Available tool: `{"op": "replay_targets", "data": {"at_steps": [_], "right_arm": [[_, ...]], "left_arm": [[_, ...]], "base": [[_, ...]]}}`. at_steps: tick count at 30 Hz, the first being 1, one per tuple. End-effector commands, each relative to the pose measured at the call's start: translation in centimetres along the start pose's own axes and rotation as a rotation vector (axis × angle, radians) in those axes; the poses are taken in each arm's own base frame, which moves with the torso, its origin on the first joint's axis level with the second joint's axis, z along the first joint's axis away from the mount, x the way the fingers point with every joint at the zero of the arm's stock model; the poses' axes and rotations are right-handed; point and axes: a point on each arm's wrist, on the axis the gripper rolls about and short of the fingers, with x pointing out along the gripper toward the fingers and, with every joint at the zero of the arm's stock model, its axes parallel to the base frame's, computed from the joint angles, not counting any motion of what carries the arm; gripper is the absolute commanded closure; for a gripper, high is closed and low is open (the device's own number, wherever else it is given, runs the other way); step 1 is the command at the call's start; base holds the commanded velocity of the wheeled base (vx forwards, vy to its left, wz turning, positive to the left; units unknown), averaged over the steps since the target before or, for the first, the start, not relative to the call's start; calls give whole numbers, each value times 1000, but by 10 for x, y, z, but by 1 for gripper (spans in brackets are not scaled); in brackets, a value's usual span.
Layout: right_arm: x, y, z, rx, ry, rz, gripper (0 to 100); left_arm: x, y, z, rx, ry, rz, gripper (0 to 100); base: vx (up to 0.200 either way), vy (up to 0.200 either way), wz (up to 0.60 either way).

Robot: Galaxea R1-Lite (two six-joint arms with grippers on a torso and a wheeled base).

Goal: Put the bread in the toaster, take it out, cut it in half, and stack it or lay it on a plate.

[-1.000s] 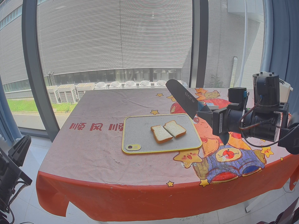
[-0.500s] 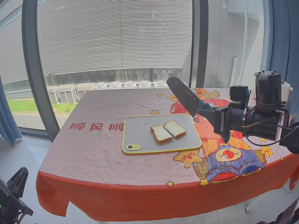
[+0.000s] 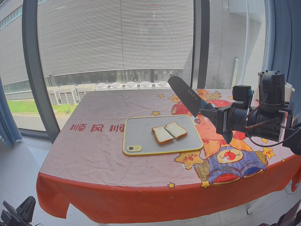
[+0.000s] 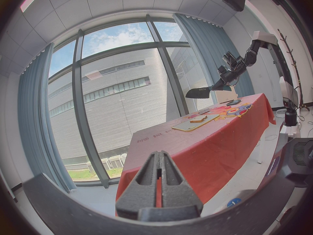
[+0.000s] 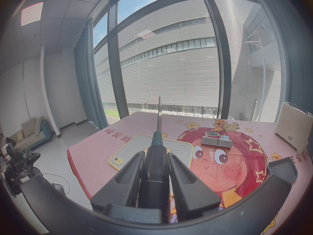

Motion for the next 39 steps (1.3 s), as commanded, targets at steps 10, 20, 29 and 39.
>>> {"op": "replay_targets", "data": {"at_steps": [10,20,29,39], "right_arm": [[-1,1,-1,-3,3,5,100],[-4,3,-2,-5,2,11,100],[-10,8,-4,-11,3,29,100],[-16,15,-15,-22,32,61,100]], "left_arm": [[-5,1,-10,-169,11,198,100],[-5,0,-13,-198,32,157,100],[-5,1,-13,-254,31,195,100],[-5,1,-13,-260,36,211,100]], "base": [[0,0,0],[0,0,0],[0,0,0],[0,0,0]]}}
